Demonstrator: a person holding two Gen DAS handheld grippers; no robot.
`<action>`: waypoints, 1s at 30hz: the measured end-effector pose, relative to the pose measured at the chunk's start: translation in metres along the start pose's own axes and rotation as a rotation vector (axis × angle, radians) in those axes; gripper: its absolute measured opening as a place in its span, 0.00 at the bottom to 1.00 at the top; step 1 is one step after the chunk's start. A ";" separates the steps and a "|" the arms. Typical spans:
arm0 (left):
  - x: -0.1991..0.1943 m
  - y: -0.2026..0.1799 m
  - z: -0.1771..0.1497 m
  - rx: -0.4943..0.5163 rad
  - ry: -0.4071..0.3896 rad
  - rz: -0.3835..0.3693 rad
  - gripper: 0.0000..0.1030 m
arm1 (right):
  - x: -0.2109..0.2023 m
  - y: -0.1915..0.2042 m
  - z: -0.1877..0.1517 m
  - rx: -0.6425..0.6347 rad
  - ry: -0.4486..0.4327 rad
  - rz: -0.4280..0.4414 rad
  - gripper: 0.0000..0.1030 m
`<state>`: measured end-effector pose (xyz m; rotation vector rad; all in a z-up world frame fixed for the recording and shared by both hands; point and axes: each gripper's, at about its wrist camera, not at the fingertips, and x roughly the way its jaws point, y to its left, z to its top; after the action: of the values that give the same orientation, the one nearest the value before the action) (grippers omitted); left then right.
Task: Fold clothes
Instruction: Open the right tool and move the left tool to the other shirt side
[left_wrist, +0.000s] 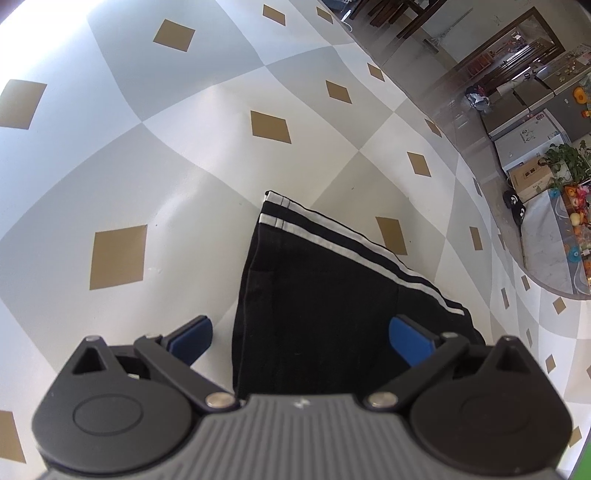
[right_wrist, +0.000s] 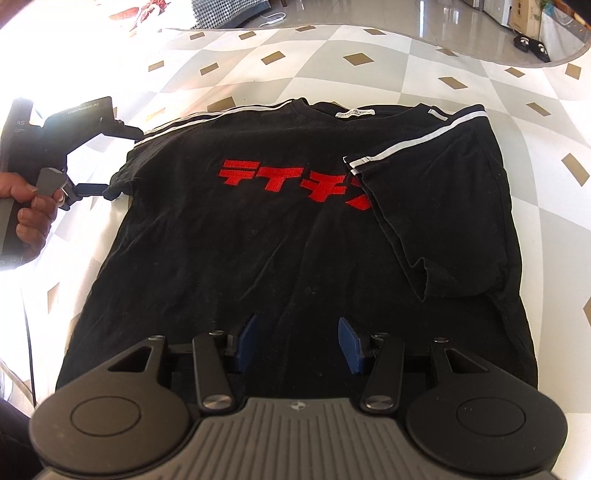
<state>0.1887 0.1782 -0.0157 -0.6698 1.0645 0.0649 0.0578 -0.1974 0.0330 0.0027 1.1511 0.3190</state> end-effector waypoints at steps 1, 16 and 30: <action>0.000 -0.001 0.000 0.007 -0.005 -0.001 0.96 | 0.000 0.000 0.000 0.002 0.002 0.000 0.46; 0.002 -0.002 -0.001 -0.001 -0.019 -0.036 0.24 | 0.004 -0.001 0.001 0.008 0.017 0.006 0.46; -0.017 -0.023 -0.007 -0.033 -0.092 -0.090 0.10 | 0.001 -0.006 0.002 0.030 0.003 -0.004 0.46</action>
<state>0.1833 0.1602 0.0072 -0.7372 0.9458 0.0347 0.0616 -0.2022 0.0324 0.0265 1.1586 0.2987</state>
